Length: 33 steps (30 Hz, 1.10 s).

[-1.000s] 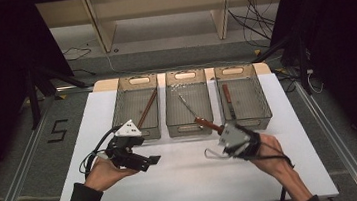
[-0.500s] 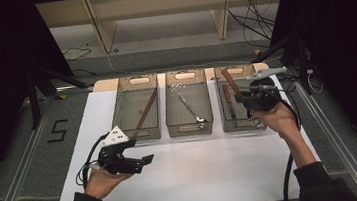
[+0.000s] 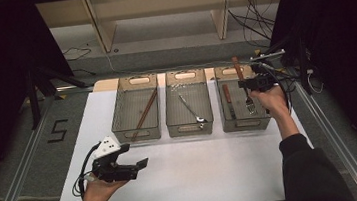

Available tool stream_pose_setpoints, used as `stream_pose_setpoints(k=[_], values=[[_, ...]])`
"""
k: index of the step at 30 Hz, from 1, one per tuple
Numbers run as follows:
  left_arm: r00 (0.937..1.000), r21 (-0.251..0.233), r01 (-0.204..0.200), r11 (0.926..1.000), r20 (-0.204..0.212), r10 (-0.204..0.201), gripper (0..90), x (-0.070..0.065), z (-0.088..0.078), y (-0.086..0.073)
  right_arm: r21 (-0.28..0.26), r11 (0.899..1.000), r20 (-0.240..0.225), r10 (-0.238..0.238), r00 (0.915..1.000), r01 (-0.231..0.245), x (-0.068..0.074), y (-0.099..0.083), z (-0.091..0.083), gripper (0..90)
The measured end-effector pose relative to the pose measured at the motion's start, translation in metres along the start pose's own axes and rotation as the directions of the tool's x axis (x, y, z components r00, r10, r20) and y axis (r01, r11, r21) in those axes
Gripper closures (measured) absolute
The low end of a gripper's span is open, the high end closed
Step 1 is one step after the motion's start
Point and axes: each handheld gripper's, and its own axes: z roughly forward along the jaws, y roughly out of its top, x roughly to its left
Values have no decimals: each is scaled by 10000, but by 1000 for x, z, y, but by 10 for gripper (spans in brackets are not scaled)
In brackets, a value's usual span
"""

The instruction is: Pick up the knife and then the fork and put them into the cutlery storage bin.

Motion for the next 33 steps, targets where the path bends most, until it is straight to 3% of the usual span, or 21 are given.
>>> stream_pose_setpoints(k=[5,11,12,14,15,20,26,33], values=[[10000,-395,99,9992,6,-99,155,0,-3,-3,502,9984,404,242,9989,-262,-4,-3,15,767],[9999,-65,90,9999,60,-90,154,-1,1,-7,785,9961,488,372,9981,-409,-5,-7,22,758],[10000,-16,65,10000,55,-65,154,-1,2,-8,883,9949,462,438,9980,-478,-6,-8,24,740],[9999,5,76,10000,87,-76,153,-2,3,-9,1020,9927,319,616,9976,-646,-7,-9,25,613],[9999,15,73,10000,106,-73,153,-2,3,-9,1061,9920,413,649,9970,-689,-8,-10,25,608],[9999,144,89,9999,112,-91,153,-2,4,-11,601,9964,486,563,9972,-592,-5,-11,12,511],[9998,-48,182,9998,-6,-182,150,-1,2,-11,-160,9997,150,-156,9998,158,11,-23,-11,393],[9990,-16,437,9990,-4,-437,150,2,0,-12,-1186,9906,-1092,-807,9907,677,39,-62,-42,316]])
